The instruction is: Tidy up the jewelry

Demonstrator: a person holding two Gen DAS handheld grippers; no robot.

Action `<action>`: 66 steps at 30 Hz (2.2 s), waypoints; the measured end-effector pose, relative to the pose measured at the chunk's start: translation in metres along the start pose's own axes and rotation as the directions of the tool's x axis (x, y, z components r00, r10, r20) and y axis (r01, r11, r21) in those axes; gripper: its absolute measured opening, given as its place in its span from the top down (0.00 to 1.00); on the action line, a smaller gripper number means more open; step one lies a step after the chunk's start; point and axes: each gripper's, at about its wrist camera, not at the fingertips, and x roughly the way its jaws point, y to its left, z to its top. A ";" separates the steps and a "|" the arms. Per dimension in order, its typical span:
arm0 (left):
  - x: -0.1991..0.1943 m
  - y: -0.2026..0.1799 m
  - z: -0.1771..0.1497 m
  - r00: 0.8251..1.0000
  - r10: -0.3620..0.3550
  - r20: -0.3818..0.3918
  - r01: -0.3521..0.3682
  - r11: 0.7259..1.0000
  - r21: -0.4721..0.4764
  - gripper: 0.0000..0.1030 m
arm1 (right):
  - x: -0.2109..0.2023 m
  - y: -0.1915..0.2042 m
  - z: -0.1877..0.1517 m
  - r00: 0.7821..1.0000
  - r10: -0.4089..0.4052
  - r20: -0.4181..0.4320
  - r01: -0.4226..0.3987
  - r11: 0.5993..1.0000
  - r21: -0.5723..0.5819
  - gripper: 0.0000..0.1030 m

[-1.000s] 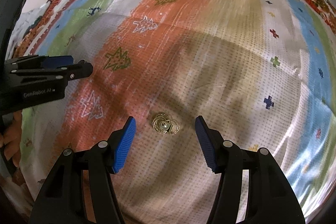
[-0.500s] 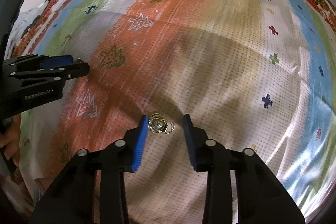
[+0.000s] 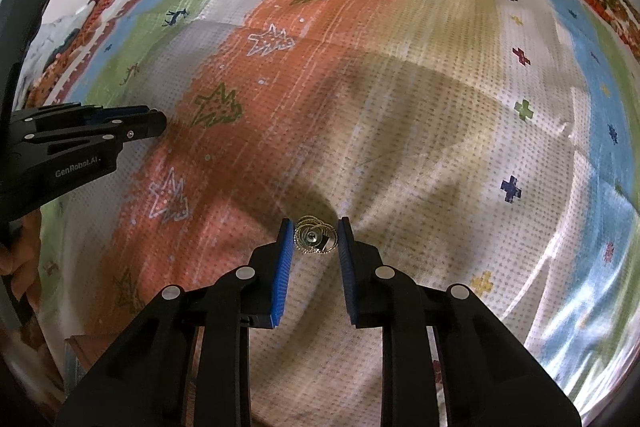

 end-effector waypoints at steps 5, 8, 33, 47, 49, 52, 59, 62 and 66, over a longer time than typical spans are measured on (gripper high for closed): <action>-0.008 -0.001 0.001 1.000 -0.011 0.018 0.011 1.000 -0.003 0.82 | -0.008 -0.002 -0.002 1.000 0.001 0.015 -0.001 1.000 0.003 0.83; -0.012 -0.004 0.001 0.999 -0.017 0.027 0.017 1.000 0.002 0.82 | -0.013 -0.002 -0.004 1.000 0.004 0.019 -0.004 1.000 -0.002 0.93; -0.015 -0.005 -0.001 0.999 -0.026 0.031 0.026 1.000 0.009 0.82 | -0.014 -0.005 -0.002 1.000 0.006 0.030 -0.007 0.999 0.032 0.92; -0.017 -0.007 -0.002 0.999 -0.035 0.035 0.034 0.999 0.011 0.82 | -0.021 -0.002 -0.004 0.998 -0.023 0.055 0.023 1.000 -0.001 0.98; -0.018 -0.007 -0.002 0.999 -0.037 0.038 0.036 0.999 0.011 0.82 | -0.024 -0.002 -0.004 0.998 -0.020 0.061 0.020 1.000 -0.002 0.99; -0.020 -0.006 -0.002 0.998 -0.039 0.040 0.039 0.999 0.007 0.82 | -0.026 -0.002 -0.005 0.998 -0.021 0.064 0.022 1.000 -0.003 0.99; -0.020 -0.006 -0.001 0.999 -0.038 0.038 0.038 0.999 0.008 0.82 | -0.021 -0.003 -0.003 0.999 -0.019 0.043 0.019 1.000 0.004 0.99; -0.019 -0.005 -0.002 0.999 -0.037 0.034 0.036 0.999 0.010 0.82 | -0.020 -0.005 -0.004 0.999 -0.027 0.039 0.027 1.000 0.009 0.88; -0.017 -0.005 -0.001 0.999 -0.037 0.031 0.037 0.999 0.011 0.81 | -0.019 -0.002 -0.003 0.997 -0.061 0.053 0.061 0.998 -0.012 0.58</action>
